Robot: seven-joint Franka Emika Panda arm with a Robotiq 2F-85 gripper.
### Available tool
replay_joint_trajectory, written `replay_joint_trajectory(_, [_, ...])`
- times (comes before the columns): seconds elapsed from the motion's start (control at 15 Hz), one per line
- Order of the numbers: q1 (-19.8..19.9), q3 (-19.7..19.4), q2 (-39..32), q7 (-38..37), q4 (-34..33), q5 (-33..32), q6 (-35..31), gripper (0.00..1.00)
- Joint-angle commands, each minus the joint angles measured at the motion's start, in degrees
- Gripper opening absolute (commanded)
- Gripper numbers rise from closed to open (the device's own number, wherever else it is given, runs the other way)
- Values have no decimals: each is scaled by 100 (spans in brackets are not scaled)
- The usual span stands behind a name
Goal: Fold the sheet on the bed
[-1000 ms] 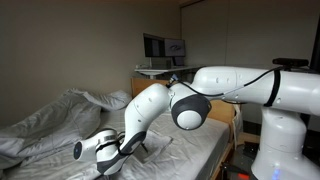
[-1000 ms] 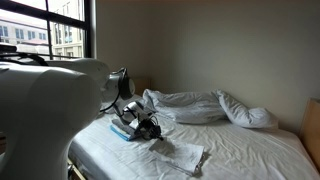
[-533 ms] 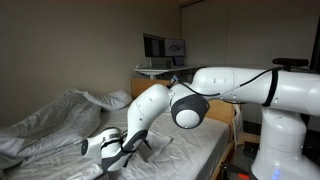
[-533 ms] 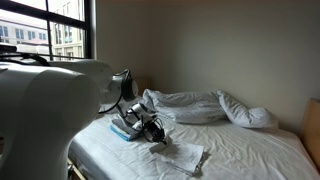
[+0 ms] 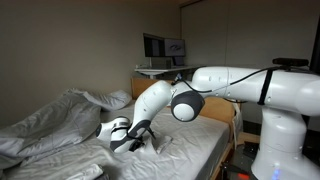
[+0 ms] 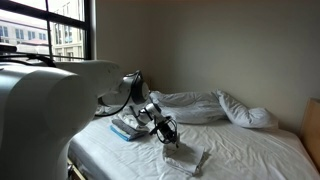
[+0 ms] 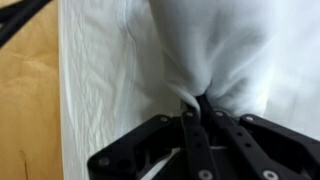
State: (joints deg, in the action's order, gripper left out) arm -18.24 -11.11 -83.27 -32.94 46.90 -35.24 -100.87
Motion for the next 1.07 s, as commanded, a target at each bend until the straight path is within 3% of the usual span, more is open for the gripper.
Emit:
replay_joint_trajectory(0.0, [401,74,-47,475,-271,140,41,10])
replay_joint_trajectory(0.47, [1159,161,-147,881,-363,412,148,10])
replay_joint_trajectory(0.73, [1420,-116,-78,962,-223,971,189,10])
replay_joint_trajectory(1.0, [1587,-274,-77,946,-262,1116,309,9])
